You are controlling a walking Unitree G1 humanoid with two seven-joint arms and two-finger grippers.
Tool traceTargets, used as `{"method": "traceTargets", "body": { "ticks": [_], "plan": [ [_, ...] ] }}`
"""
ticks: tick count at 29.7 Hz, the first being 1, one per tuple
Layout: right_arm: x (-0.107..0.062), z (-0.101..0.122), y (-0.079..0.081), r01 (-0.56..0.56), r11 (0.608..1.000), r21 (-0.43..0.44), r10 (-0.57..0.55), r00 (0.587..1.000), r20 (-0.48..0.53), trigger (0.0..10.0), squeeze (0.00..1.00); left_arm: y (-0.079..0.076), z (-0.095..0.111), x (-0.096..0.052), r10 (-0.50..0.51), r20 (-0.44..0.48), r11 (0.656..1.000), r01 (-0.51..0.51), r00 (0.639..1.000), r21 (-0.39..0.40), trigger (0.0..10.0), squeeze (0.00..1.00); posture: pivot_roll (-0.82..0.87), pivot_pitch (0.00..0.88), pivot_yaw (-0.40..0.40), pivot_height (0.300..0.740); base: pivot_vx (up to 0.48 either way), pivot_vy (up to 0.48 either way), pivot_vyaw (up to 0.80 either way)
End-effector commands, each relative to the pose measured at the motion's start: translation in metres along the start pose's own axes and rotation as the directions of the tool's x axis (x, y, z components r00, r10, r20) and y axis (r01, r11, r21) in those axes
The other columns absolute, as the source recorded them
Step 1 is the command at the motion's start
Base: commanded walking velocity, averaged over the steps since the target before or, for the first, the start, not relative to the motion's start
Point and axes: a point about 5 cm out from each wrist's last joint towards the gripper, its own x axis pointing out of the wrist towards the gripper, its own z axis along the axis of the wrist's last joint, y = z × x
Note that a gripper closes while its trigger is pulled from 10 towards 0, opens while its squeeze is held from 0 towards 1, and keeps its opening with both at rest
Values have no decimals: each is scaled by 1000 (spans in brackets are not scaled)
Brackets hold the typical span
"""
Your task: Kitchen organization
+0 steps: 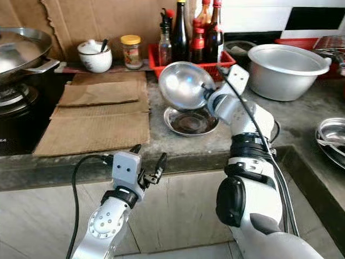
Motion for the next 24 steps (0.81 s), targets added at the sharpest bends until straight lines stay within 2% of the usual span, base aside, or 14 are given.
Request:
{"method": "traceTargets", "body": {
  "ticks": [1, 3, 5, 7, 8, 9, 12, 14, 16, 18, 19, 21, 23, 24],
  "plan": [
    [-5, 15, 3, -18, 1000, 17, 17, 998, 65, 0, 0, -4, 0, 1, -6, 3, 1000, 6, 1000, -18, 10000, 0, 52, 16, -60, 740, 0, 0, 0],
    [-5, 15, 3, -19, 1000, 19, 18, 998, 66, 0, 0, -4, 0, 1, -6, 4, 1000, 6, 1000, -18, 10000, 0, 52, 16, -60, 740, 0, 0, 0],
    [-6, 16, 5, -17, 998, 52, 11, 994, 108, 0, 0, -4, 0, 1, -4, 4, 1000, 4, 1000, -19, 10000, 0, 55, 17, -63, 740, 0, 0, 0],
    [-9, 20, 6, -21, 998, 58, 11, 985, 170, 0, 0, -4, 0, 1, -4, 4, 1000, 4, 1000, -17, 10000, 0, 55, 17, -63, 740, 0, 0, 0],
    [-13, 26, 8, -51, 998, 38, 40, 963, 266, 0, 0, -4, 0, 1, -3, 4, 1000, 3, 1000, -17, 10000, 0, 55, 21, -63, 740, 0, 0, 0],
    [-13, 26, 8, -51, 998, 38, 40, 963, 266, 0, 0, -4, 0, 1, -3, 4, 1000, 3, 1000, -17, 10000, 0, 55, 21, -63, 740, 0, 0, 0],
    [-22, 28, 9, -52, 997, -58, 70, 925, 373, 0, 0, -4, 1, 1, -2, 6, 1000, 2, 1000, -17, 10000, 0, 54, 22, -62, 740, 0, 0, 0],
    [-32, 28, 8, 15, 977, -213, 90, 877, 473, 0, 0, -3, 1, 1, -2, 7, 1000, 2, 1000, -16, 10000, 0, 54, 24, -57, 740, 0, 0, 0],
    [-41, 24, 7, 66, 947, -315, 123, 831, 543, 0, 0, -3, 1, 2, 0, 9, 1000, 0, 1000, -15, 10000, 0, 55, 26, -59, 740, 0, 0, 0],
    [-43, 22, 7, 72, 941, -330, 133, 818, 560, 0, 0, -2, 1, 2, 1, 9, 1000, 0, 1000, -15, 10000, 0, 54, 27, -58, 740, 0, 0, 0],
    [-50, 15, 6, 98, 908, -407, 172, 799, 576, 0, 0, -1, 1, 2, 3, 9, 1000, -3, 1000, -14, 10000, 0, 51, 27, -53, 740, 0, 0, 0],
    [-59, 4, 4, 136, 859, -493, 212, 782, 586, 0, 0, -1, 1, 1, 2, 8, 1000, -2, 1000, -13, 10000, 0, 48, 26, -52, 740, 0, 0, 0],
    [-64, -6, 1, 158, 833, -529, 223, 780, 585, 0, 0, -2, 1, 2, -2, 11, 1000, 2, 1000, -13, 10000, 0, 46, 27, -48, 740, 0, 0, 0],
    [-64, -6, 1, 158, 833, -529, 223, 780, 585, 0, 0, -2, 1, 2, -2, 11, 1000, 2, 1000, -13, 10000, 0, 46, 27, -48, 740, 0, 0, 0]
  ]
}}
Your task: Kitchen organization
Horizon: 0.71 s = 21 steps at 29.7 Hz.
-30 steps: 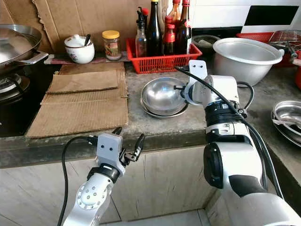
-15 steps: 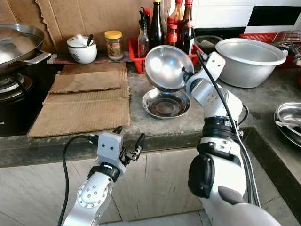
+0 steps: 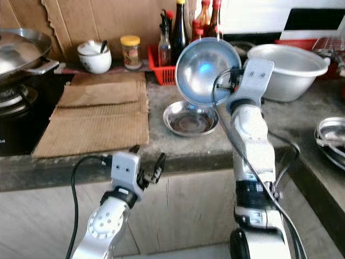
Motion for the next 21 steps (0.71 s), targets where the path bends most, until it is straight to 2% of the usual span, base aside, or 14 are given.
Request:
{"method": "traceTargets", "body": {
  "ticks": [1, 8, 12, 13, 14, 15, 16, 21],
  "plan": [
    [-3, 12, 4, -20, 1000, -22, 22, 997, 70, 0, 0, -2, 1, 1, -6, 7, 1000, 6, 1000, -13, 10000, 0, 46, 27, -48, 740, 0, 0, 0],
    [-21, 5, 1, -10, 995, -95, 20, 995, 97, 0, 0, -3, 6, 1, -16, 34, 1000, 16, 999, -11, 10000, 0, 51, 27, -46, 740, 0, 0, 0],
    [-28, 2, -1, -6, 995, -102, 15, 996, 93, 0, 0, -3, 8, 1, -16, 45, 1000, 17, 999, -10, 10000, 0, 52, 28, -48, 740, 0, 0, 0],
    [-31, 0, -2, -3, 994, -114, 13, 996, 90, 863, 0, -3, 9, 1, -16, 46, 1000, 16, 999, -10, 10000, 0, 52, 28, -48, 740, 0, 0, 0],
    [-36, -4, -2, -6, 993, -120, 16, 997, 80, 6706, 0, -3, 9, 1, -14, 47, 1000, 15, 999, -9, 10000, 0, 49, 30, -47, 740, 0, 0, 0],
    [-38, -5, -2, -8, 993, -120, 18, 997, 77, 6706, 0, -3, 9, 0, -14, 47, 1000, 14, 999, -10, 10000, 0, 49, 29, -48, 740, 0, 0, 0],
    [-40, -6, -2, -6, 991, -135, 16, 997, 75, 10000, 0, -3, 8, 0, -13, 47, 1000, 14, 999, -11, 10000, 0, 49, 29, -48, 740, 0, 0, 0],
    [-49, -11, -3, -31, 995, -94, 36, 997, 61, 10000, 0, -4, 8, 0, -14, 47, 1000, 15, 999, -11, 10000, 0, 47, 30, -47, 740, 0, 0, 0]
  ]
}}
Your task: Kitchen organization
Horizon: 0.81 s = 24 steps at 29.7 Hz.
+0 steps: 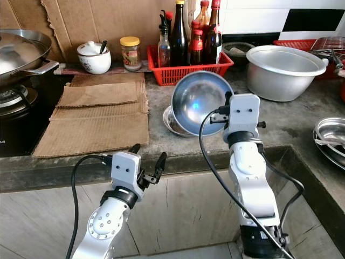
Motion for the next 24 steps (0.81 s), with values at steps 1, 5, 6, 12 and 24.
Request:
{"method": "traceTargets", "body": {
  "ticks": [1, 5, 6, 12, 24],
  "plan": [
    [-5, 9, -1, -2, 999, 32, 0, 999, 50, 10000, 0, -2, 6, 0, -5, 28, 1000, 5, 1000, -13, 10000, 0, 47, 32, -48, 740, 0, 0, 0],
    [-12, 5, -1, 11, 998, 59, -13, 999, 37, 10000, 0, -2, 5, 0, -4, 27, 1000, 4, 1000, -12, 10000, 0, 49, 31, -47, 740, 0, 0, 0],
    [-15, 3, -1, 11, 997, 71, -13, 1000, 28, 10000, 0, -2, 5, 0, -4, 27, 1000, 5, 1000, -12, 10000, 0, 50, 31, -47, 740, 0, 0, 0],
    [-18, 1, 3, 0, 995, 95, -1, 1000, 12, 10000, 0, -2, 5, -1, -6, 25, 1000, 6, 1000, -11, 10000, 0, 49, 27, -47, 740, 0, 0, 0],
    [-10, 6, 7, -17, 994, 112, 14, 1000, 27, 10000, 0, -3, 4, 0, -9, 27, 1000, 9, 1000, -10, 10000, 0, 52, 15, -49, 740, 0, 0, 0]
  ]
}}
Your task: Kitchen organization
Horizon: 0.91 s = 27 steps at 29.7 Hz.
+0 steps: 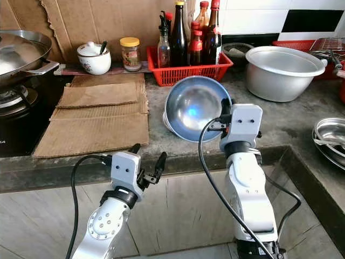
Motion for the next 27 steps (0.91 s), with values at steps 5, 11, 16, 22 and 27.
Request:
{"method": "traceTargets", "body": {
  "ticks": [5, 11, 16, 22, 27],
  "plan": [
    [2, 5, 1, -10, 1000, 3, 10, 1000, 18, 10000, 0, -3, 3, -1, -8, 21, 1000, 8, 1000, -10, 10000, 0, 53, 12, -52, 740, 0, 0, 0],
    [3, 5, 1, -8, 1000, 5, 8, 1000, 18, 10000, 0, -3, 4, 0, -10, 23, 1000, 10, 1000, -9, 10000, 0, 52, 9, -50, 740, 0, 0, 0],
    [2, 5, 2, -10, 1000, 6, 10, 1000, 15, 10000, 0, -3, 4, 0, -12, 24, 1000, 13, 1000, -10, 10000, 0, 49, 8, -47, 740, 0, 0, 0],
    [3, 5, 2, -9, 1000, 6, 9, 1000, 14, 10000, 0, -3, 4, 0, -10, 23, 1000, 11, 1000, -10, 10000, 0, 50, 15, -48, 740, 0, 0, 0],
    [4, 6, 2, -9, 1000, 9, 9, 1000, 15, 10000, 0, -3, 4, 0, -7, 22, 1000, 8, 1000, -9, 10000, 0, 52, 21, -50, 740, 0, 0, 0]
  ]
}}
